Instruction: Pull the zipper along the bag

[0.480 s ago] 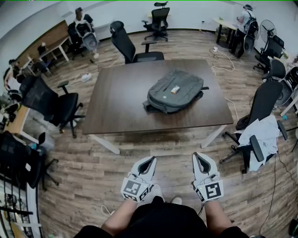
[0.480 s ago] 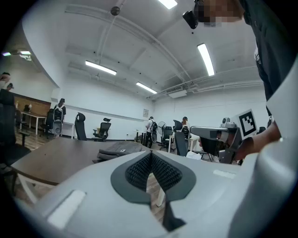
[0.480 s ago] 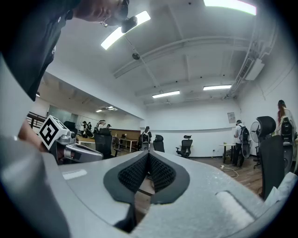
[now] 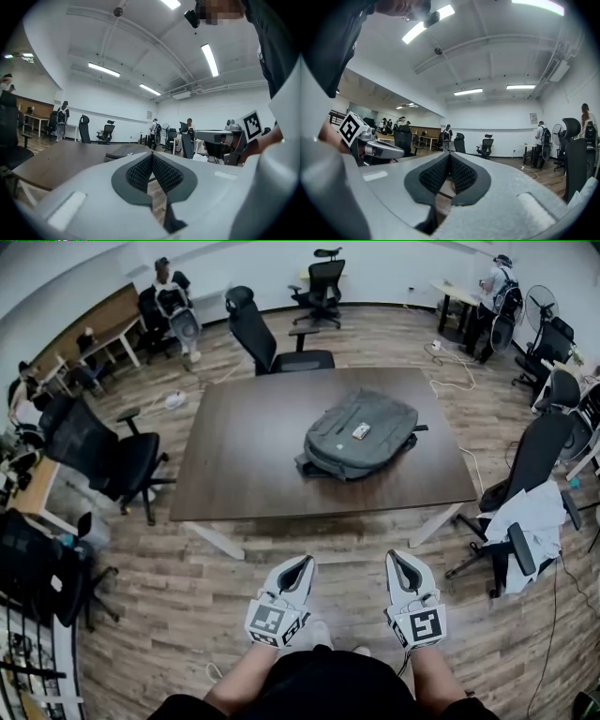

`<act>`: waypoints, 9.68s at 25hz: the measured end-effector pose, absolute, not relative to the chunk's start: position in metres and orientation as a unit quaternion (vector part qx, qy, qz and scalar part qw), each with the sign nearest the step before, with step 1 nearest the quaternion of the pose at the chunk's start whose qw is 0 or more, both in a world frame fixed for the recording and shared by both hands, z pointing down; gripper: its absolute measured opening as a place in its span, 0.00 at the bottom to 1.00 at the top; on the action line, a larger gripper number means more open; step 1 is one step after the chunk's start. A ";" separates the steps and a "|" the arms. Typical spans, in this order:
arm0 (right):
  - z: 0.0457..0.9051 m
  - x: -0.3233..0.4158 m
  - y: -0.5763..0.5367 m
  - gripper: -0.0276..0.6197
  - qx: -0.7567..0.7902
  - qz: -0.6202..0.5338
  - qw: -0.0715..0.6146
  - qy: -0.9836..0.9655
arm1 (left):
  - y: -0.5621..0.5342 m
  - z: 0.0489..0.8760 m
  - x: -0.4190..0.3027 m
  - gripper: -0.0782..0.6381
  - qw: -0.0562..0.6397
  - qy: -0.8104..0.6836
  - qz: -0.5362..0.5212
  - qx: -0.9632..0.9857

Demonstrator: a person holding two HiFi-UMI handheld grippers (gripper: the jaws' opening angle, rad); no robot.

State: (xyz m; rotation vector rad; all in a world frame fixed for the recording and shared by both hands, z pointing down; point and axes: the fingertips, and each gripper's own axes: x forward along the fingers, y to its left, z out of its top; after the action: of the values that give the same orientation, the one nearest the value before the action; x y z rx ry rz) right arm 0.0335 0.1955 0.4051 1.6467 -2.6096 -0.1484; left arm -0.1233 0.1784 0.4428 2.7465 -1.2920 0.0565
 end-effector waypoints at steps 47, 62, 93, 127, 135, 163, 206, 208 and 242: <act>0.480 0.064 -0.042 0.05 0.342 -0.004 0.112 -0.933 | -0.051 0.510 -0.042 0.14 0.101 -0.515 0.104 0.845; 0.526 0.053 -0.082 0.05 0.328 0.023 0.154 -0.932 | -0.096 0.578 -0.024 0.16 0.174 -0.534 0.139 0.816; 0.531 0.064 -0.098 0.05 0.306 0.030 0.153 -0.939 | -0.126 0.612 -0.028 0.26 0.190 -0.561 0.199 0.781; 0.529 0.053 -0.105 0.05 0.305 0.020 0.152 -0.940 | -0.138 0.603 -0.030 0.15 0.207 -0.545 0.205 0.786; 0.553 0.031 -0.104 0.41 0.245 -0.104 0.277 -0.923 | -0.123 0.596 -0.029 0.15 0.192 -0.517 0.234 0.801; 0.603 -0.005 -0.099 0.17 0.144 -0.102 0.437 -0.882 | -0.107 0.596 -0.053 0.15 0.141 -0.390 0.327 0.849; 0.602 -0.030 -0.089 0.22 0.184 0.079 0.432 -0.880 | -0.093 0.595 -0.058 0.15 0.114 -0.317 0.343 0.877; 0.601 -0.028 -0.090 0.18 0.188 0.076 0.432 -0.879 | -0.095 0.597 -0.060 0.15 0.115 -0.317 0.341 0.877; 0.587 0.032 -0.028 0.12 0.070 -0.048 0.463 -0.882 | -0.140 0.637 -0.091 0.17 0.110 -0.287 0.374 0.875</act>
State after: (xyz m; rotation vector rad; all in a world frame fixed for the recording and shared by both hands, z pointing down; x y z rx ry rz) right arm 0.0318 -0.0281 0.5870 0.1718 -2.1686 -0.1179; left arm -0.0906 -0.1400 0.6368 2.5721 -0.8428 1.0992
